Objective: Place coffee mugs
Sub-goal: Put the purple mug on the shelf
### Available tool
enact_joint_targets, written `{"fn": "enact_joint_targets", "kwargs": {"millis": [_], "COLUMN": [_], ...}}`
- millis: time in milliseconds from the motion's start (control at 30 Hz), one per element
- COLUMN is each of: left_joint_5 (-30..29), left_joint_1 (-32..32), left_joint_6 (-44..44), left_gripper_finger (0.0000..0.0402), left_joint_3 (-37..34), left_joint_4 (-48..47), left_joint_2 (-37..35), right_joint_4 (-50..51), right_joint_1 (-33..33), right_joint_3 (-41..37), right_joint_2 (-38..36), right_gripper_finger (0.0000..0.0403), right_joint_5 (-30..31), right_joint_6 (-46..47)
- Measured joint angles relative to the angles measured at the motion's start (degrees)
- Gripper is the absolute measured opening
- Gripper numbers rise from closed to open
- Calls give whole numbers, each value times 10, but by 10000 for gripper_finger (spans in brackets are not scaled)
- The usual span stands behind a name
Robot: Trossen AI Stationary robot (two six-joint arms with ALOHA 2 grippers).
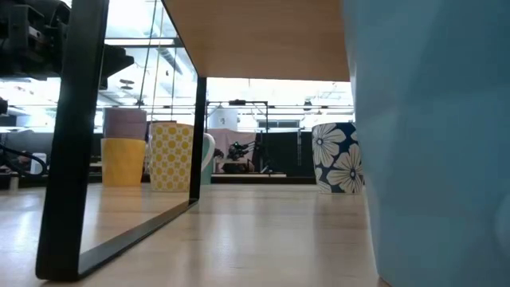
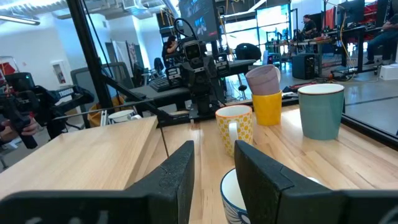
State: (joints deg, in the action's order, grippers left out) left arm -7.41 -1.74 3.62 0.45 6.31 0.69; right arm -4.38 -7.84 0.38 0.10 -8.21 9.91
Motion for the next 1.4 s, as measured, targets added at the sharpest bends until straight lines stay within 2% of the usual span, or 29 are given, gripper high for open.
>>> {"fn": "enact_joint_targets", "kwargs": {"millis": [133, 333, 567, 867, 1100, 1400], "left_joint_5": [-23, -53, -59, -59, -59, -62], "left_joint_1": [0, 0, 0, 0, 0, 0], "left_joint_6": [0, -5, -52, -59, -116, -160], "left_gripper_finger": [180, 248, 311, 315, 316, 315], "left_joint_3": [0, 0, 0, 0, 0, 0], "left_joint_4": [0, 0, -1, -1, 14, 137], "left_joint_2": [0, 0, 0, 0, 0, 0], "right_joint_4": [0, 0, 0, 0, 0, 0], "right_joint_1": [0, 0, 0, 0, 0, 0], "right_joint_3": [0, 0, 0, 0, 0, 0], "right_joint_2": [0, 0, 0, 0, 0, 0], "right_gripper_finger": [120, 120, 120, 120, 120, 120], "right_joint_5": [0, 0, 0, 0, 0, 0], "right_joint_6": [0, 0, 0, 0, 0, 0]}}
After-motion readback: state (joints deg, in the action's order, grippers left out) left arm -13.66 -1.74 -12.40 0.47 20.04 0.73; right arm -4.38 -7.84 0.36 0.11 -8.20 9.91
